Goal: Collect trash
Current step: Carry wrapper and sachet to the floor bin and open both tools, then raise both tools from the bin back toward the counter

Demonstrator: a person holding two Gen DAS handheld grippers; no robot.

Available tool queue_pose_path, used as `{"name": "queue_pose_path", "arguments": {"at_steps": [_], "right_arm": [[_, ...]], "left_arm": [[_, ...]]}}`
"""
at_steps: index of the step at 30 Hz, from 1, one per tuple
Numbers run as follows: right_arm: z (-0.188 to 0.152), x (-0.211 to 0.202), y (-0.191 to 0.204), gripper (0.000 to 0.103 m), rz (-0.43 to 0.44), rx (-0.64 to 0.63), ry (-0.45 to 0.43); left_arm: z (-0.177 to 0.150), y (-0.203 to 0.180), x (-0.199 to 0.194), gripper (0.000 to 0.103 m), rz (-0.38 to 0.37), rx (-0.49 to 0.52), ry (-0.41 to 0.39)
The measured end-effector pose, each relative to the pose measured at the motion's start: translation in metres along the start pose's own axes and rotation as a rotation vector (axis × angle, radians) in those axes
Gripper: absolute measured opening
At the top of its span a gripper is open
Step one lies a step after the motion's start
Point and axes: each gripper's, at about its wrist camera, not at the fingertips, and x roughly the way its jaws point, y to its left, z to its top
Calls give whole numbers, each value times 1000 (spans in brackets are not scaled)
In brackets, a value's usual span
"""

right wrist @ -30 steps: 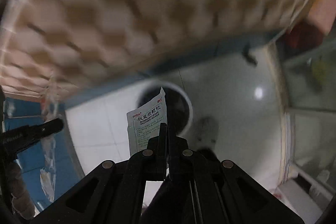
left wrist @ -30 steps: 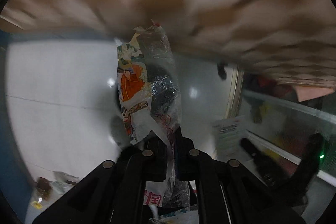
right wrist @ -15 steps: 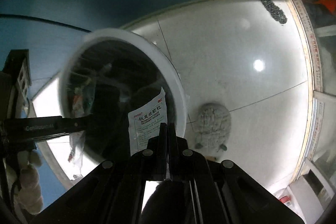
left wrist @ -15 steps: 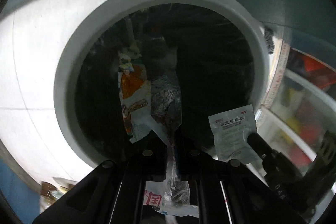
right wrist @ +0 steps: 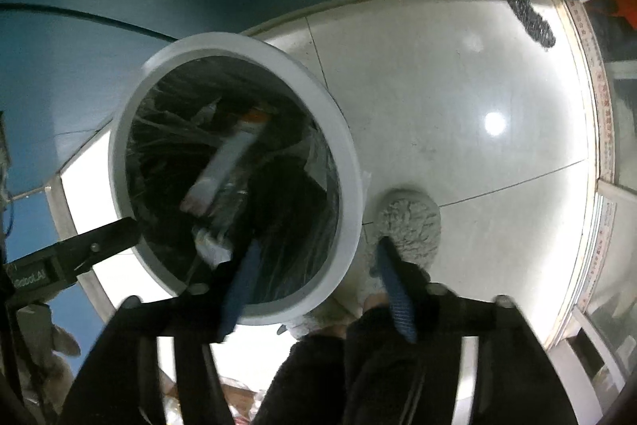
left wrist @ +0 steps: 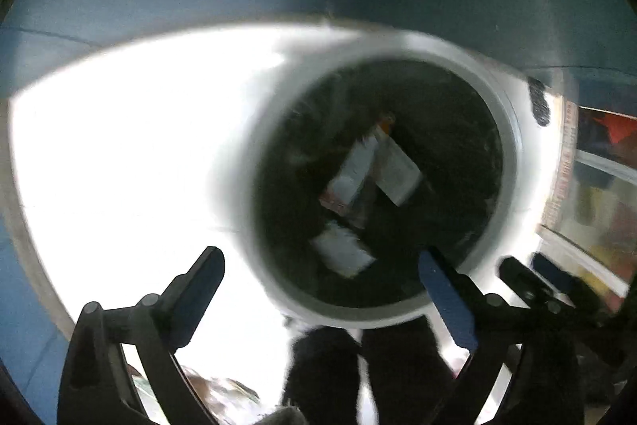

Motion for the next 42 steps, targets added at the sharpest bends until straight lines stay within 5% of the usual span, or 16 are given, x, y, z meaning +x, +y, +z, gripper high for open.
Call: {"name": "queue_pose_path", "arguments": {"at_steps": [3, 7, 14, 21, 33, 37, 42], "right_arm": [[-6, -13, 8, 102, -51, -44, -30], [-20, -46, 23, 102, -117, -93, -97], [-48, -132, 45, 102, -127, -158, -151], [-96, -271, 64, 102, -94, -150, -191], [-175, -455, 92, 102, -47, -173, -240], [-184, -500, 96, 102, 7, -160, -281], [-171, -544, 95, 102, 94, -101, -345]], "left_arm": [[-20, -7, -21, 101, 81, 32, -87], [-41, -17, -51, 101, 147, 40, -129], [-83, -9, -154, 101, 111, -5, -177], [-134, -11, -288, 101, 89, -19, -255], [-203, -19, -434, 101, 49, -25, -316], [-206, -24, -468, 101, 50, -24, -363], [-167, -31, -528, 101, 55, -32, -505]]}}
